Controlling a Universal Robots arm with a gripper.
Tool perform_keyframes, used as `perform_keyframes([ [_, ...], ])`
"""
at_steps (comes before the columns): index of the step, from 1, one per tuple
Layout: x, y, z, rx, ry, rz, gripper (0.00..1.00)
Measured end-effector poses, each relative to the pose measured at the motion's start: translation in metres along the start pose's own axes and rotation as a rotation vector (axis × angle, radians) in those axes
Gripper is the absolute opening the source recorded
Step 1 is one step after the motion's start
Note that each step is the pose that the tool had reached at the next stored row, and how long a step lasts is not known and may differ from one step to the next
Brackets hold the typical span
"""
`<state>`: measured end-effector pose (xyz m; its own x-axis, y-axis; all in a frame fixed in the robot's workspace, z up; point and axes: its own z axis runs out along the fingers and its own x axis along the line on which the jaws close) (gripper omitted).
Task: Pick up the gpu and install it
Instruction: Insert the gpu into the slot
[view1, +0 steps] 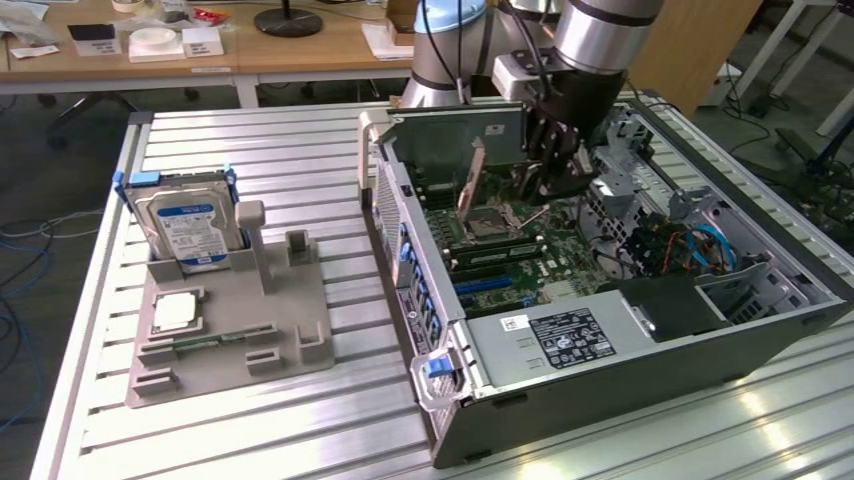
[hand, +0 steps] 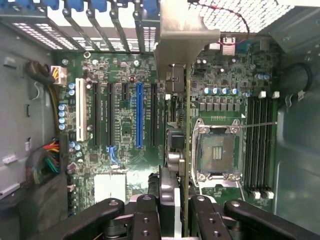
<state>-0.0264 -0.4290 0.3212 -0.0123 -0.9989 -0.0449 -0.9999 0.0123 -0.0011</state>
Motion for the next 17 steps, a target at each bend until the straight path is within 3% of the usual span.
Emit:
perform_keyframes([
  [17,0.021,0.0121,0.0256,-0.0024,-0.0009,-0.021,0.28],
])
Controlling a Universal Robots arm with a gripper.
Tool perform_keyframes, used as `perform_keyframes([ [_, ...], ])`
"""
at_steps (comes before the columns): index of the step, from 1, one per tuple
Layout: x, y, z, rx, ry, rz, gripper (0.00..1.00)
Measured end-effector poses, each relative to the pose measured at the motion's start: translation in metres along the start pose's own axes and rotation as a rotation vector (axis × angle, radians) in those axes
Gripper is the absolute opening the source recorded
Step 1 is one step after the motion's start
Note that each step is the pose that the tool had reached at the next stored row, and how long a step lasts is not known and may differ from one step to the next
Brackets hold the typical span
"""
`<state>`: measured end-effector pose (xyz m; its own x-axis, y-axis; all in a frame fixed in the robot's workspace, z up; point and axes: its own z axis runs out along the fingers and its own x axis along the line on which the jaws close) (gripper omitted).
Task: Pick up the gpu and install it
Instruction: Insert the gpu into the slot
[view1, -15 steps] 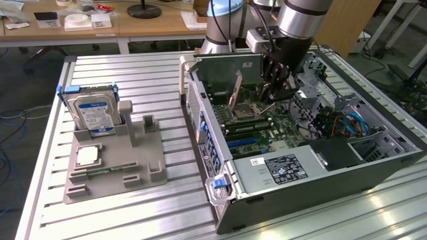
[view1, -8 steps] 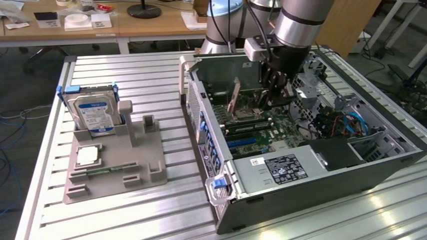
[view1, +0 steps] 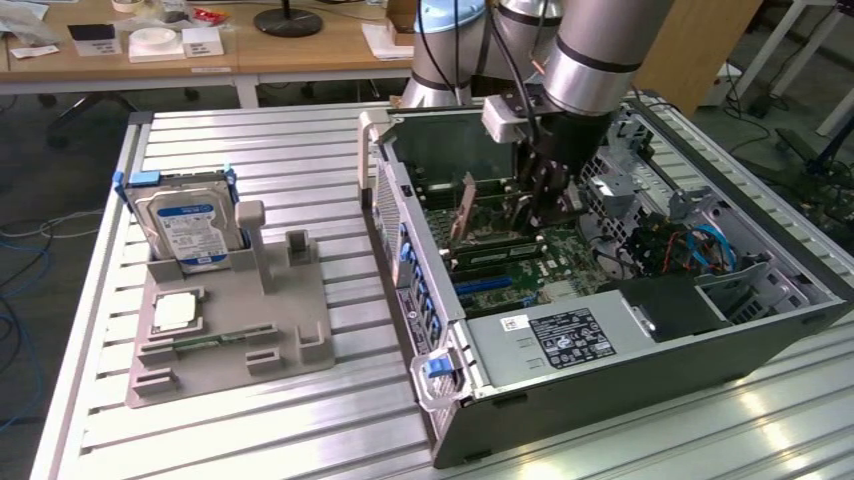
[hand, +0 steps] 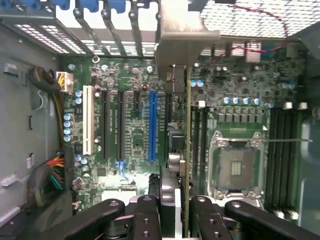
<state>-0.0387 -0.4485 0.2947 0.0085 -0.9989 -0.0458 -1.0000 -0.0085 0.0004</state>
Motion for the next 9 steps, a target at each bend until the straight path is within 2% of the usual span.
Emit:
perform_keyframes([
  [3,0.006,0.0008,0.003,-0.0007,0.0,-0.001,0.28],
  [9,0.008,0.0077,0.0138,-0.001,-0.0001,-0.009,0.28],
])
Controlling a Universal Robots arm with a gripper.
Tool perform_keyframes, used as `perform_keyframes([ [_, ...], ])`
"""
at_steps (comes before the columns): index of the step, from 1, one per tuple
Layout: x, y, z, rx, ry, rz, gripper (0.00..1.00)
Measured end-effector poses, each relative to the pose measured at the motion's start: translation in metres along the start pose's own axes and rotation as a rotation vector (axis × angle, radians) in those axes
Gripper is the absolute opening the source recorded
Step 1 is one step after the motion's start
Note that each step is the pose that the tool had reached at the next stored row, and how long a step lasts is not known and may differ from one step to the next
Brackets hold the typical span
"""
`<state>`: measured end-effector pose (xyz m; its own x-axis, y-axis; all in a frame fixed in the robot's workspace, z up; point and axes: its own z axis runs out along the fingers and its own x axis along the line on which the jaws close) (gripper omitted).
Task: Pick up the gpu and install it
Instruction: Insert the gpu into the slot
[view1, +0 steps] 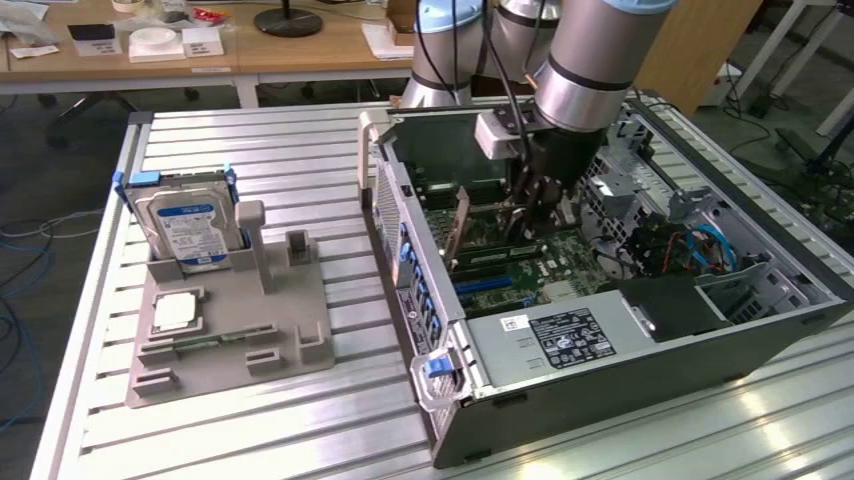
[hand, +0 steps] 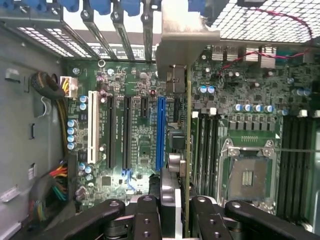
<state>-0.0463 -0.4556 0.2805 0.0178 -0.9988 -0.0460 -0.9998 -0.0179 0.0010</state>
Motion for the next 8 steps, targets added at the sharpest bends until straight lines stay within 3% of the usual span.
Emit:
perform_keyframes([
  [8,0.003,0.0077,0.0131,-0.0006,0.0001,-0.011,0.28],
])
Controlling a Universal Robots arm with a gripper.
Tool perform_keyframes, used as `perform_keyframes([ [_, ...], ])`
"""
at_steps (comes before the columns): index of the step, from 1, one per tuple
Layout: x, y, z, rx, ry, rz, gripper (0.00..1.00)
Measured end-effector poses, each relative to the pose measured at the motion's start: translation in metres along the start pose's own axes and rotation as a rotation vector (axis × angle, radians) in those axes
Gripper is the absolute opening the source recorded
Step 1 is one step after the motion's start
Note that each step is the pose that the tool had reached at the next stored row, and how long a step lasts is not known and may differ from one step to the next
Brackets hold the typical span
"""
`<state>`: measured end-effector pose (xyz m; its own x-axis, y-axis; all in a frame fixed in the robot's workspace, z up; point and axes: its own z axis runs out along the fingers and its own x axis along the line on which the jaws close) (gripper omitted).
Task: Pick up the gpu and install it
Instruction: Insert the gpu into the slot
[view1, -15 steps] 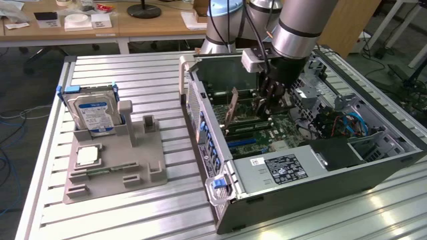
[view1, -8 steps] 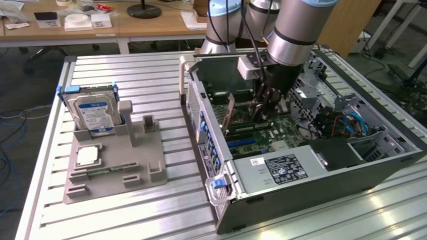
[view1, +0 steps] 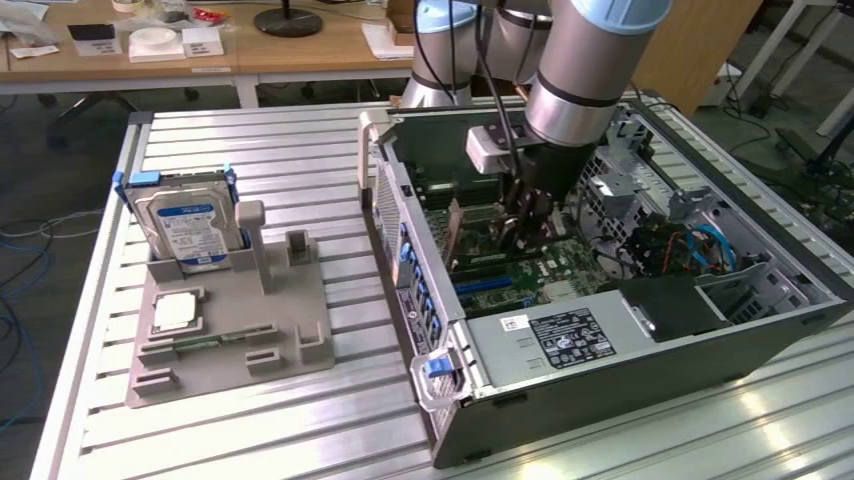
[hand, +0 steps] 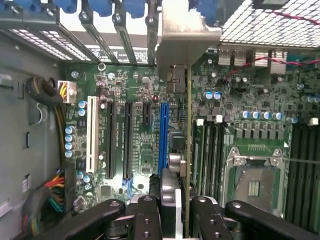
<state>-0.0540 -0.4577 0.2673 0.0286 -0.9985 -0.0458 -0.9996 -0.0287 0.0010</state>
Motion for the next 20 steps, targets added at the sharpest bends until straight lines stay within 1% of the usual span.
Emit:
perform_keyframes([
  [4,0.0,0.0055,0.0072,0.0,-0.0001,-0.001,0.28],
  [10,0.003,0.0093,0.018,-0.0001,0.0,-0.002,0.28],
  [13,0.003,0.0136,0.0236,0.0,-0.0001,-0.002,0.28],
  [17,0.003,0.016,0.0305,0.0,0.0,-0.002,0.28],
  [20,0.004,0.0164,0.0358,-0.0002,0.0015,-0.002,0.28],
])
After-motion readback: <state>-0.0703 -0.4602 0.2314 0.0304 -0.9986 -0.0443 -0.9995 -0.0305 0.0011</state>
